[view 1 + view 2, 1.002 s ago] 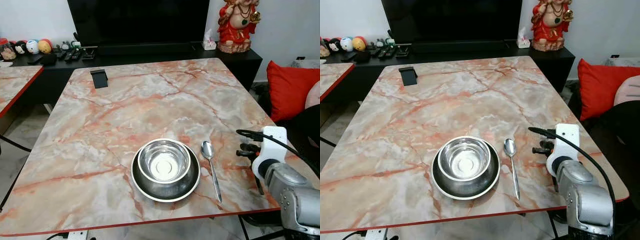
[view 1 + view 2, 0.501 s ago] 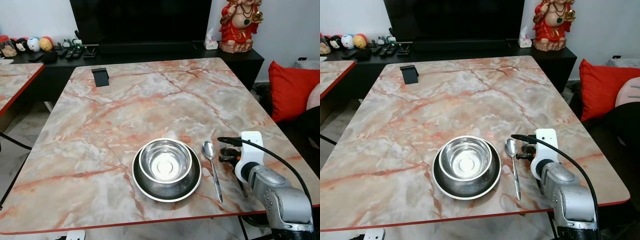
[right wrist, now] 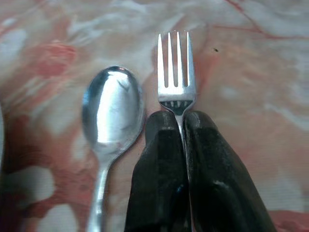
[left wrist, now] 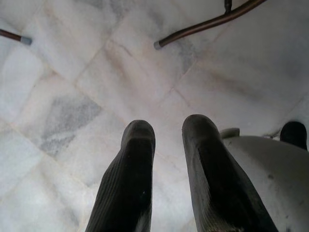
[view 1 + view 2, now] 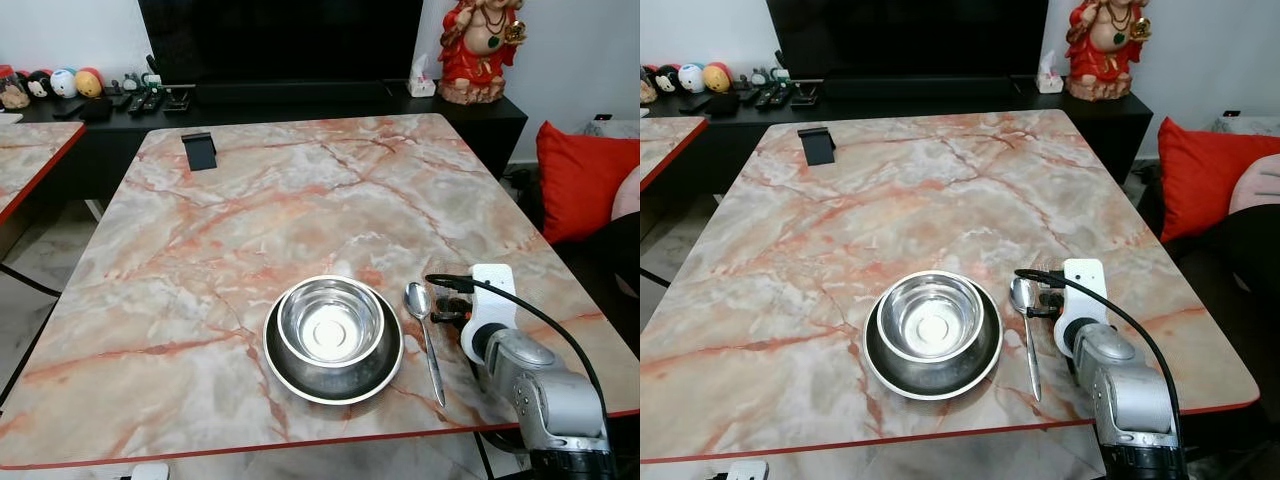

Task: Setting the table

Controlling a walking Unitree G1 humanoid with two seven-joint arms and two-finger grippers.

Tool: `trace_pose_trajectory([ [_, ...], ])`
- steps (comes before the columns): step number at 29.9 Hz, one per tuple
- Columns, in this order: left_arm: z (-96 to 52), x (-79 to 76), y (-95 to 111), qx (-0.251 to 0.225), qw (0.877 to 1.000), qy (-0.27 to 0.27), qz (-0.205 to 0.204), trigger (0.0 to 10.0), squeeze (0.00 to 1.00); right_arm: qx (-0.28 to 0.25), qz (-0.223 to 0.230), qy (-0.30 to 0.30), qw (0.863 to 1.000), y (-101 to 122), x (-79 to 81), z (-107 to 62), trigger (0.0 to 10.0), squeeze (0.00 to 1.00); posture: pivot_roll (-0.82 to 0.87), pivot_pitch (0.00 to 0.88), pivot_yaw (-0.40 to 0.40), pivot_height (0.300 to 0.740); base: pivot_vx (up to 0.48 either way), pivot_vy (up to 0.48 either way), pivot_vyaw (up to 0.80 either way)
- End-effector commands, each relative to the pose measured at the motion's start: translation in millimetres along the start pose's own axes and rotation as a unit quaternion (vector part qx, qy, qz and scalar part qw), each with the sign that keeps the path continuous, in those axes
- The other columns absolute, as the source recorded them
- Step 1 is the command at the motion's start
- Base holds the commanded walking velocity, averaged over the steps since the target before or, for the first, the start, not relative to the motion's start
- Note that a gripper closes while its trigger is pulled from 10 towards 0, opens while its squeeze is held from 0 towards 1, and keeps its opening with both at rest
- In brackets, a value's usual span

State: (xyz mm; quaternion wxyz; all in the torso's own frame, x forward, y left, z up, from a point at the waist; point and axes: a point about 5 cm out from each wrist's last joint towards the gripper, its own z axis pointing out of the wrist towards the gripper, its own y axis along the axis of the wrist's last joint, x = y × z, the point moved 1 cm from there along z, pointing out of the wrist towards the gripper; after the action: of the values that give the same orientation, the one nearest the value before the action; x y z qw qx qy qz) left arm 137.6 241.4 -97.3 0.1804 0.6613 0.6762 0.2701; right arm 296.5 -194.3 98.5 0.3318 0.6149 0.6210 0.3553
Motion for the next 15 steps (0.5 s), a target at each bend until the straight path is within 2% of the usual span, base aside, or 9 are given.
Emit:
trace_pose_trajectory([
  [1, -2.4, 4.8, -8.0, 0.017, 1.0, 0.009, -0.004, 10.0, 0.0, -0.007, -0.002, -0.005, 1.0, 3.9, -0.6, 1.5, 10.0, 0.0, -0.12, 0.0, -0.001, 0.707, 0.0, 0.0, 0.0],
  [15, -5.3, 10.3, -16.5, 0.038, 0.999, 0.017, -0.006, 10.0, 0.0, -0.01, 0.002, -0.024, 1.0, 3.0, -4.8, 6.1, 10.0, 0.0, -0.11, 0.0, 0.002, 0.707, 0.0, 0.0, 0.0],
])
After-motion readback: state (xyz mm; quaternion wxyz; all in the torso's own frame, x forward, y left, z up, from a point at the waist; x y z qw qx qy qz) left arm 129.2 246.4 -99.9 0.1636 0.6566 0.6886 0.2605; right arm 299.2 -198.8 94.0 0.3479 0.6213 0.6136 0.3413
